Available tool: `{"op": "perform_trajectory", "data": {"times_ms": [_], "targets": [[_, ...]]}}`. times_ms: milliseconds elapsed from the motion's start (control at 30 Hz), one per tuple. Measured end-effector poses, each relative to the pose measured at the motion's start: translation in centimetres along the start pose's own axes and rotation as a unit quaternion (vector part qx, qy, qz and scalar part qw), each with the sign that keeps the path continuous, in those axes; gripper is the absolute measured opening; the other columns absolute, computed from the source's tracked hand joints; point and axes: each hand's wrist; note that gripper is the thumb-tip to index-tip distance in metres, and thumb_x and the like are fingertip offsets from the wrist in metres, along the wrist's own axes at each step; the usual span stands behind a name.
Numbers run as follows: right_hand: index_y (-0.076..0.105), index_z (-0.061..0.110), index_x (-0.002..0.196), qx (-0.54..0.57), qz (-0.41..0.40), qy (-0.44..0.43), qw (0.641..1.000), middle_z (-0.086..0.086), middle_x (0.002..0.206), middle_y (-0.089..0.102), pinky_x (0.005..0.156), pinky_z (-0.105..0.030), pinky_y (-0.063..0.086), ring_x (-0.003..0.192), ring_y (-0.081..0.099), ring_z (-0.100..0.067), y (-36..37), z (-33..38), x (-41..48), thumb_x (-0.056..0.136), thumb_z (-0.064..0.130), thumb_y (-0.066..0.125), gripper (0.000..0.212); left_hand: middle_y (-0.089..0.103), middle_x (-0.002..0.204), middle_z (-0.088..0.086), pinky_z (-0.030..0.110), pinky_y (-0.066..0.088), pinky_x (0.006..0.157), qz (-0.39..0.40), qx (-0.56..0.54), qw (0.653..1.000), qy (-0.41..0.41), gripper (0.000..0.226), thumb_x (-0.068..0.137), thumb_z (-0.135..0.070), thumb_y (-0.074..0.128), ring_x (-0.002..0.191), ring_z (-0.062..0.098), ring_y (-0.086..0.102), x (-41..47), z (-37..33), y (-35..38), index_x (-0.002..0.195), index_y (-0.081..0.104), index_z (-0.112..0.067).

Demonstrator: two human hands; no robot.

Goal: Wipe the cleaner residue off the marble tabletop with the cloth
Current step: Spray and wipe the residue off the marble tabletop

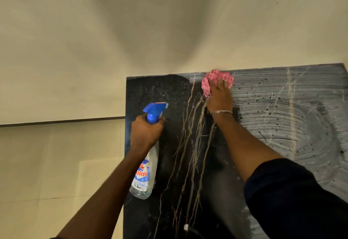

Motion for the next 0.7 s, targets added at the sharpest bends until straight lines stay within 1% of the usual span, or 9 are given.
{"op": "perform_trajectory", "data": {"times_ms": [67,133,233,333,400,467,533,633,700], "targets": [[0.021,0.023,0.152,0.012,0.002,0.064,0.998,-0.017,0.159,0.013,0.119,-0.051,0.015,0.146,0.008,-0.040,0.3,1.8,0.2,0.085,0.010,0.063,0.080,0.060,0.068,0.001,0.021,0.043,0.058,-0.006,-0.006,1.000,-0.003,0.016,0.086,-0.022,0.070,0.062,0.012,0.057,0.2,0.2,-0.1,0.092,0.062,-0.008],[0.020,0.020,0.151,0.009,-0.004,0.067,0.998,-0.020,0.158,0.016,0.118,-0.054,0.015,0.145,0.011,-0.042,0.9,4.5,0.1,0.083,0.013,0.065,0.082,0.059,0.069,0.000,0.020,0.043,0.059,-0.009,-0.015,1.000,-0.004,0.014,0.086,-0.021,0.069,0.062,0.012,0.057,0.2,0.2,-0.2,0.091,0.061,-0.010],[0.019,0.022,0.151,-0.014,0.015,-0.054,0.998,-0.019,0.157,0.019,0.117,-0.054,0.017,0.144,0.013,-0.042,2.1,9.1,-0.1,0.079,0.017,0.067,0.088,0.058,0.068,-0.001,0.020,0.042,0.058,-0.011,-0.017,1.000,-0.002,0.012,0.086,-0.020,0.069,0.062,0.011,0.056,0.1,0.3,-0.3,0.089,0.059,-0.013],[0.015,0.021,0.153,-0.042,0.058,-0.179,0.981,-0.016,0.160,0.012,0.119,-0.052,0.010,0.146,0.007,-0.040,2.6,12.8,-0.3,0.086,0.016,0.059,0.080,0.058,0.070,-0.002,0.020,0.042,0.060,-0.021,-0.013,1.000,-0.016,0.014,0.086,-0.021,0.070,0.063,0.012,0.056,0.3,0.4,-0.4,0.091,0.058,-0.014],[0.017,0.022,0.153,-0.050,0.062,-0.226,0.971,-0.014,0.160,0.012,0.120,-0.048,0.009,0.147,0.007,-0.037,2.2,12.8,0.1,0.088,0.013,0.057,0.077,0.059,0.072,-0.001,0.021,0.043,0.060,-0.020,-0.018,0.999,-0.023,0.015,0.086,-0.022,0.070,0.065,0.013,0.057,0.6,0.6,-0.5,0.093,0.058,-0.016],[0.015,0.024,0.153,-0.060,0.065,-0.246,0.965,-0.012,0.161,0.010,0.121,-0.045,0.009,0.148,0.006,-0.034,1.7,10.7,0.7,0.086,0.010,0.056,0.080,0.060,0.072,0.000,0.021,0.043,0.060,-0.014,-0.018,1.000,-0.022,0.014,0.086,-0.022,0.070,0.065,0.013,0.058,0.8,0.7,-0.7,0.091,0.059,-0.015],[0.013,0.026,0.153,-0.055,0.052,-0.220,0.972,-0.011,0.161,0.010,0.121,-0.045,0.009,0.148,0.006,-0.033,1.3,7.5,1.1,0.084,0.007,0.057,0.084,0.061,0.071,0.000,0.022,0.044,0.060,-0.006,-0.017,1.000,-0.018,0.013,0.087,-0.022,0.069,0.065,0.012,0.059,1.0,0.7,-0.7,0.091,0.060,-0.014],[0.023,0.024,0.152,-0.027,0.013,-0.148,0.989,-0.012,0.159,0.020,0.119,-0.047,0.018,0.146,0.015,-0.034,0.4,2.8,1.4,0.081,0.005,0.061,0.082,0.060,0.069,0.000,0.021,0.044,0.059,-0.002,-0.011,1.000,-0.008,0.012,0.087,-0.021,0.069,0.064,0.012,0.058,1.1,0.3,-0.5,0.090,0.061,-0.012],[0.025,0.022,0.151,-0.029,0.015,-0.110,0.993,-0.013,0.158,0.022,0.117,-0.050,0.023,0.145,0.018,-0.035,-0.3,-0.1,1.8,0.081,0.009,0.064,0.082,0.059,0.066,-0.001,0.021,0.043,0.058,-0.002,-0.012,1.000,-0.002,0.012,0.087,-0.021,0.068,0.062,0.011,0.057,1.0,-0.1,-0.3,0.087,0.060,-0.013]]}}
Point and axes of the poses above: each hand's wrist, its own x-axis towards the middle knuckle, its own y-axis out of the palm, z = x × y
